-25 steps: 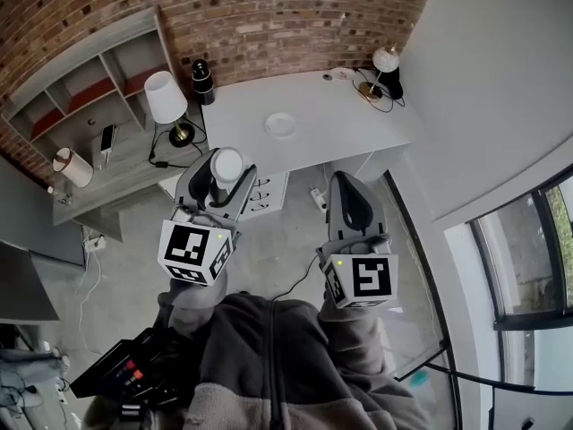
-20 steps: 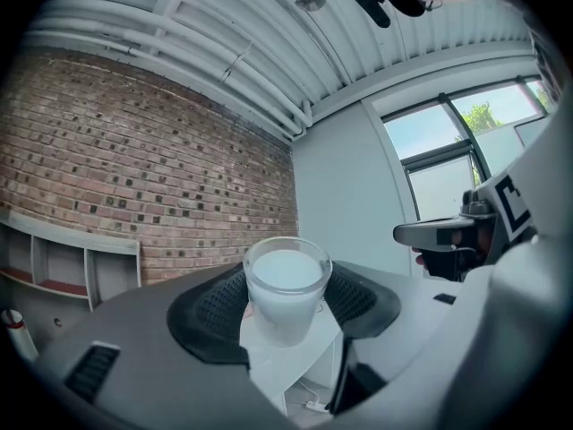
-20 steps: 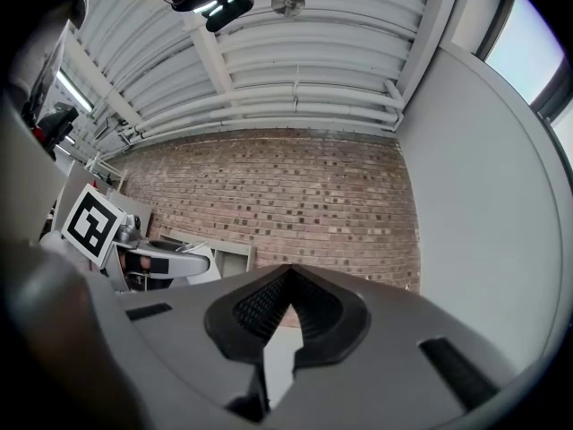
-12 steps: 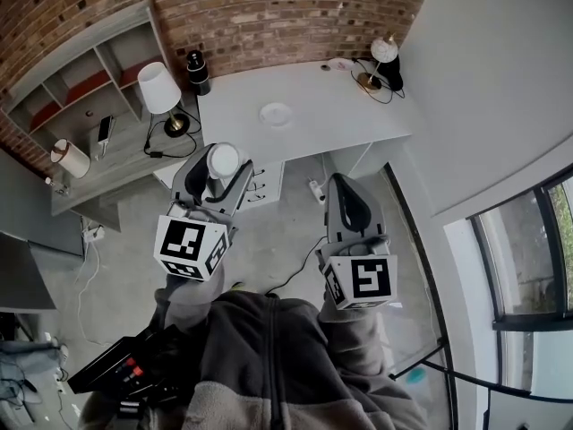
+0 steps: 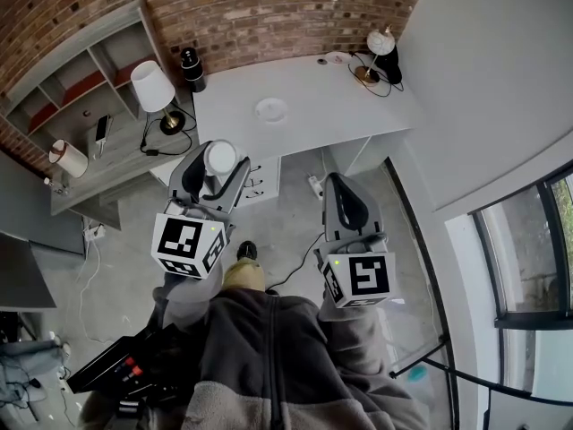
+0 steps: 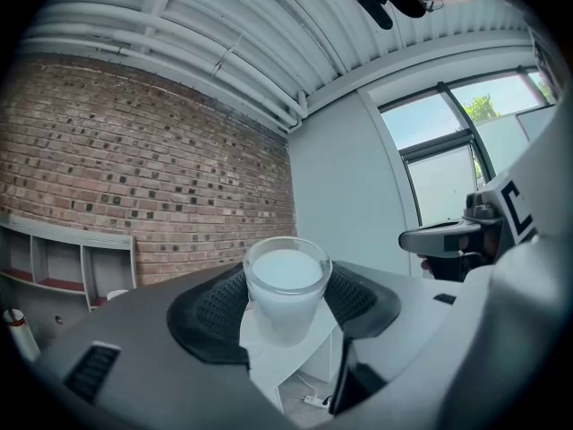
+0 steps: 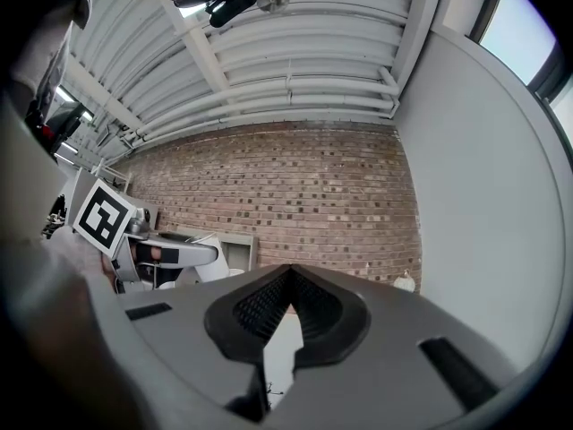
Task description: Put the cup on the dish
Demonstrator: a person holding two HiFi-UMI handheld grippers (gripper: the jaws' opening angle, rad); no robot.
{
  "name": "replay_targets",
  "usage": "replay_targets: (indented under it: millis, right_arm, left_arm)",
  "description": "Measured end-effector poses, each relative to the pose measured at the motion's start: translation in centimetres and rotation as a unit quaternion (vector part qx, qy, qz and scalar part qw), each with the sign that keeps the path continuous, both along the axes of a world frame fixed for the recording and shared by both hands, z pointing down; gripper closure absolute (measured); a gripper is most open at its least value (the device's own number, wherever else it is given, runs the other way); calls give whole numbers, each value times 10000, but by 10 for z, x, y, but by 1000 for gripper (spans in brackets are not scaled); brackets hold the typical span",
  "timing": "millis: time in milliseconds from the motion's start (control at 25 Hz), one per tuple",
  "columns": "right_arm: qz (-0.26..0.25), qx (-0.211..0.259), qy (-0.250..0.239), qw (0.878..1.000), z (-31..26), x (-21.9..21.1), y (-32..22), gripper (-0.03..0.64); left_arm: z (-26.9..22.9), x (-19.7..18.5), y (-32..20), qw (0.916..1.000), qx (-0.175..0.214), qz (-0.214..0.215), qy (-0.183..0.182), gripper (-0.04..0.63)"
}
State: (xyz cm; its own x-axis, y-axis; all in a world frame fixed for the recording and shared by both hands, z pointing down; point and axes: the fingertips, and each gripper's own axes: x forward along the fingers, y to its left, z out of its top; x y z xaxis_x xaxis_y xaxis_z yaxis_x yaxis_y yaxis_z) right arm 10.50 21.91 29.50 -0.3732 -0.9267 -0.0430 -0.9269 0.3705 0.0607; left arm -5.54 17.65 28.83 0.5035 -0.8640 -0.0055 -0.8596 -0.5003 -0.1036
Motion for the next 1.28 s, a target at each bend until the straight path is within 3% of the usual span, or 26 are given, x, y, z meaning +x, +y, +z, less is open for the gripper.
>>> replay_targets:
  millis: [560, 1280]
  right_arm:
    - [257, -38, 172, 9995, 7, 14, -8, 617]
    - [236, -335, 172, 9990, 19, -13, -176, 618]
  left_arm:
    - [4, 14, -29, 9996, 31, 228, 146, 327]
    - [27, -5, -183, 9988, -308, 354, 147, 327]
